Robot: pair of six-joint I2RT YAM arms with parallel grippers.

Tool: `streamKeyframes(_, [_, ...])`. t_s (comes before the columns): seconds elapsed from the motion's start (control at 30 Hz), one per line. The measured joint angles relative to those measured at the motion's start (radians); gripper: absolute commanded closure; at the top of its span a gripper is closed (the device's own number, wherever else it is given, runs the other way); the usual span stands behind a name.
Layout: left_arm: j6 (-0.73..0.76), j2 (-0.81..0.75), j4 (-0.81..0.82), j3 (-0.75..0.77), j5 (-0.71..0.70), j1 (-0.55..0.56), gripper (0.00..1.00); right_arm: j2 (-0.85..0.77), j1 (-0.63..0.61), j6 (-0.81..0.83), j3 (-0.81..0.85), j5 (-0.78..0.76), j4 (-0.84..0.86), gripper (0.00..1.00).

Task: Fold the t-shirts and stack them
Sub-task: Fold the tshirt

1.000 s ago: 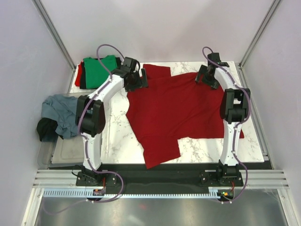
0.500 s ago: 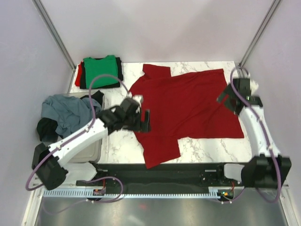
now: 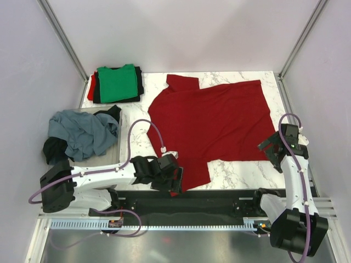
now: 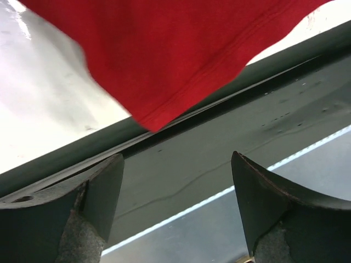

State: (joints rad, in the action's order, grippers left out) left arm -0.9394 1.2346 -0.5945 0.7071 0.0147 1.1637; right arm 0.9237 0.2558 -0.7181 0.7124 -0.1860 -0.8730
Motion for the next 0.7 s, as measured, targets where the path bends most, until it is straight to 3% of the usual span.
streamKeyframes(0.37, [-0.093,0.165,0.115,-0.036,-0.017,0.012,0.3,0.002,0.072,0.044,-0.019,0.102,0.061,0.03])
streamKeyframes(0.47, [-0.1,0.214,0.112,-0.027,-0.029,0.016,0.4,0.002,0.074,0.044,-0.039,0.125,0.076,0.03])
streamKeyframes(0.6, [-0.101,0.261,0.109,0.011,-0.045,0.023,0.68,0.002,0.074,0.042,-0.055,0.134,0.087,0.03])
streamKeyframes(0.67, [-0.1,0.271,0.109,0.033,-0.054,0.024,0.73,0.003,0.074,0.041,-0.058,0.134,0.096,0.03])
streamKeyframes(0.7, [-0.099,0.273,0.107,0.044,-0.06,0.024,0.8,0.005,0.075,0.041,-0.061,0.134,0.101,0.03])
